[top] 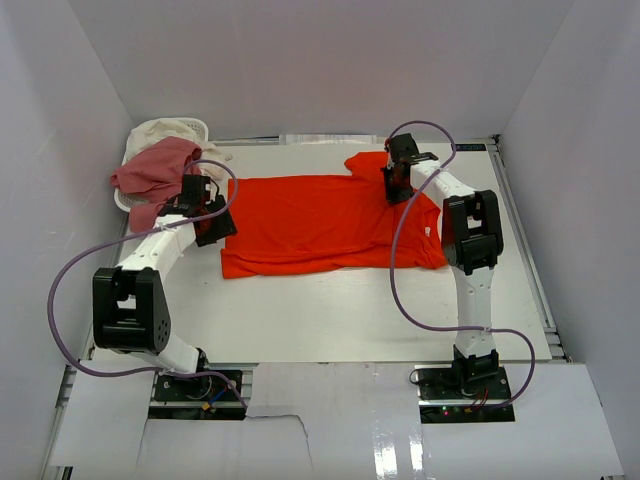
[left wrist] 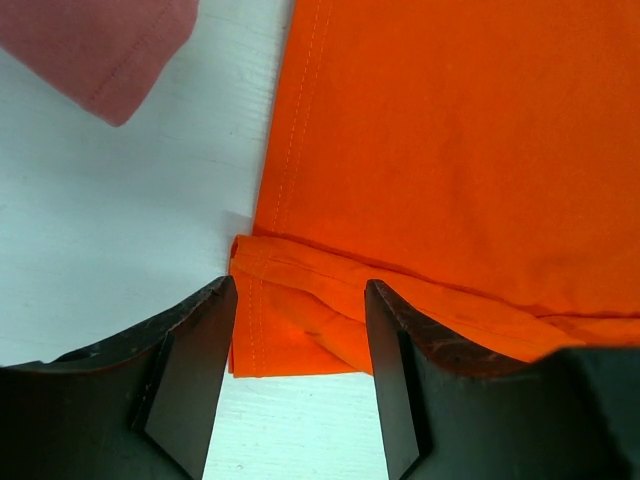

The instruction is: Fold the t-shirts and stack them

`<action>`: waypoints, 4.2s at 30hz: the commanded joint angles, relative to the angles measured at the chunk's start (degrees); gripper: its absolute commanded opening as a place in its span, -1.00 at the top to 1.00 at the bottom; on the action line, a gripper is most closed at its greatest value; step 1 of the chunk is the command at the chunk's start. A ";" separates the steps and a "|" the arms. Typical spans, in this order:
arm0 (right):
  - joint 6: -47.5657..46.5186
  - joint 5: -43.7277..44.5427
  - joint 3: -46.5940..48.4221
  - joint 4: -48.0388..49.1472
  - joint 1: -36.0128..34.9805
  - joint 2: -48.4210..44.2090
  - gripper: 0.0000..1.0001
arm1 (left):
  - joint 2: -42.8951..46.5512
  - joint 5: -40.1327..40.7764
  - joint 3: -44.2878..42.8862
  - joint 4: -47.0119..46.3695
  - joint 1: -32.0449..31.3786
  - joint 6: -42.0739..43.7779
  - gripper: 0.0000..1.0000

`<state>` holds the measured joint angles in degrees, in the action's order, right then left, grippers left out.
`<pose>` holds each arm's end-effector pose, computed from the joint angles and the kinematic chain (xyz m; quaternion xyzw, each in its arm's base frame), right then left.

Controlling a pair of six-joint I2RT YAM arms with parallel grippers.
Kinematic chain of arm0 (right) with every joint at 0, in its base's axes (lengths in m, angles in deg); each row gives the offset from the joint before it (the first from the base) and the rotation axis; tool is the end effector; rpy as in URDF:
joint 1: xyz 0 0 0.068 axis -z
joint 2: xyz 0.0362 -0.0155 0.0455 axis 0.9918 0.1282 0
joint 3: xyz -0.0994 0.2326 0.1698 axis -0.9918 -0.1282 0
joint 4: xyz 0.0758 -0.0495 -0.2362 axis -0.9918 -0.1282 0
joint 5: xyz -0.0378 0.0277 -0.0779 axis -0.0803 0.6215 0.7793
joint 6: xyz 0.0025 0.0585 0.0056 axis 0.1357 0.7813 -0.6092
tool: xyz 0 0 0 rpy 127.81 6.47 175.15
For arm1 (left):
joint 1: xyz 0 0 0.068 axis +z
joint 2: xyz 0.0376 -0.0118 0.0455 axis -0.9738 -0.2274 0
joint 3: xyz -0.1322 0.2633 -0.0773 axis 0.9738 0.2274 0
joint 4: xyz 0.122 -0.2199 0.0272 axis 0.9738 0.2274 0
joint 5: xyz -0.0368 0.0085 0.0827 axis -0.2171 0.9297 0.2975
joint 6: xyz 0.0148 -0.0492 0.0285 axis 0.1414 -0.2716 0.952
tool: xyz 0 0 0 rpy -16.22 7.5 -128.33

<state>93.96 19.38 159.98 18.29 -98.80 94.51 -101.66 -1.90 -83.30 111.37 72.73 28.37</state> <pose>0.4913 0.1380 0.2001 -0.0668 0.9564 0.0074 0.2841 0.3031 -0.0201 0.2615 -0.1607 0.9451 -0.0458 0.2807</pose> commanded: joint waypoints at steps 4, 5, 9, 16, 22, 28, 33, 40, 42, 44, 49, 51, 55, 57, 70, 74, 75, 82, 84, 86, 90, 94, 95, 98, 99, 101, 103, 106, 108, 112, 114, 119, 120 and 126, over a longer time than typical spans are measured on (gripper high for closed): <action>0.02 0.61 2.45 0.19 -0.18 -5.13 0.85 | -1.59 -2.37 0.94 0.37 0.08 -0.15 -0.38; -0.06 0.61 2.54 0.10 -0.18 -5.13 0.85 | -2.02 -2.37 0.86 0.63 0.08 -0.07 -0.40; 0.02 0.26 2.89 -0.07 -0.18 -5.30 0.85 | -4.75 -2.37 0.42 2.30 0.08 -0.33 -0.61; -0.06 0.35 2.63 -0.16 -0.18 -5.74 0.85 | -7.21 -2.11 -0.02 2.39 0.08 -0.68 -0.41; -0.24 0.35 2.63 -0.16 -0.18 -5.83 0.85 | -7.92 -2.20 0.24 2.39 0.08 -1.12 0.04; -0.24 0.00 2.28 0.10 -0.18 -6.00 0.85 | -8.62 0.17 0.24 3.18 0.08 -1.73 -0.11; -0.50 0.00 1.58 0.45 -0.18 -6.44 0.85 | -8.45 0.79 -0.29 3.10 0.51 -2.70 -0.14; -0.50 -0.62 1.22 0.80 -0.18 -6.53 0.85 | -9.50 -0.08 -0.55 2.83 2.62 -3.14 -0.11; -0.50 -0.62 1.22 0.81 -0.18 -6.45 0.85 | -9.67 -0.52 -0.55 2.75 2.89 -3.05 -0.08; -0.50 -0.71 1.14 0.81 -0.18 -6.53 0.85 | -10.20 -0.96 -0.64 2.66 3.06 -2.97 -0.04; -0.59 -0.71 1.05 0.81 -0.18 -6.79 0.85 | -11.61 -2.37 -1.43 2.48 3.77 -2.88 0.12; -0.59 -0.62 0.96 0.98 -0.18 -6.88 0.85 | -12.05 -2.37 -1.60 2.39 3.86 -2.79 0.20; -0.59 -0.53 0.87 0.98 -0.18 -6.80 0.85 | -11.96 -2.37 -1.60 2.22 3.94 -2.70 0.34; -0.59 -0.53 0.79 1.07 -0.18 -6.88 0.85 | -11.79 -2.37 -1.60 2.22 3.94 -2.70 0.42; -0.24 1.75 3.68 -2.00 -0.18 -10.49 0.85 | -8.45 1.14 -4.33 3.71 3.86 -1.56 1.00; 0.37 2.81 4.39 -4.02 -0.18 -12.50 0.85 | -7.66 0.62 -4.24 3.80 3.68 -1.65 1.00; 0.46 2.98 4.13 -4.12 -0.18 -12.86 0.84 | -7.48 0.53 -4.24 3.89 3.51 -1.56 1.00; 1.25 5.27 0.79 -4.73 -0.18 -15.93 0.85 | -6.86 -0.09 -5.38 4.33 2.98 -1.65 1.00; 1.51 5.62 -1.05 -4.47 -0.18 -18.04 0.85 | -6.51 0.00 -5.73 4.68 2.89 -1.82 1.00; 1.78 6.15 -2.11 -4.47 -0.10 -19.01 0.84 | -6.16 0.09 -5.91 4.85 2.80 -1.74 1.00; 3.18 8.34 -4.92 -4.82 0.25 -21.38 0.84 | -5.55 0.00 -6.00 5.03 2.63 -1.91 1.00; 5.20 10.54 -8.87 -4.73 0.96 -24.54 0.85 | -4.84 0.00 -6.09 5.12 2.54 -2.17 1.00; 5.47 10.72 -9.49 -4.82 1.22 -24.99 0.85 | -4.67 -0.08 -6.17 5.12 2.54 -2.09 1.00; 5.82 10.81 -9.76 -5.08 1.84 -25.87 0.85 | -4.40 0.00 -7.05 5.29 2.54 -2.09 1.00; 5.91 11.16 -9.41 -5.52 2.19 -25.87 0.85 | -4.32 0.00 -7.32 5.38 2.54 -2.17 1.00; 5.91 11.68 -8.10 -6.83 2.36 -25.96 0.85 | -4.23 0.09 -7.58 5.47 2.54 -2.26 1.00; 5.91 11.95 -7.57 -7.28 2.54 -26.57 0.85 | -3.96 0.18 -7.93 5.56 2.54 -2.44 1.00; 5.91 12.21 -6.34 -8.07 2.72 -27.45 0.85 | -3.70 0.18 -8.28 5.56 2.54 -2.61 1.00; 5.65 11.95 -4.76 -8.77 2.80 -27.28 0.85 | -3.79 0.18 -8.55 5.47 2.54 -2.70 1.00; 5.21 11.69 -1.07 -10.44 2.80 -25.35 0.85 | -4.14 0.09 -9.69 5.56 2.54 -2.70 1.00; 4.95 11.51 0.95 -10.71 2.89 -24.03 0.85 | -4.66 0.09 -10.04 5.47 2.54 -2.70 1.00; 4.33 11.16 4.65 -12.38 2.80 -21.04 0.85 | -6.33 -0.35 -11.71 5.47 2.45 -2.70 1.00; 4.33 11.16 5.09 -12.55 2.89 -20.34 0.85 | -7.12 -0.26 -12.06 5.47 2.45 -2.53 1.00; 4.24 9.93 4.83 -12.12 2.80 -17.79 0.85 | -9.41 0.00 -14.26 5.56 1.66 -2.44 1.00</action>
<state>98.86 29.70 163.22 7.03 -96.18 75.41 -110.73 -2.25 -95.06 116.96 75.07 25.74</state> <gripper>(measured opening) 0.081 0.109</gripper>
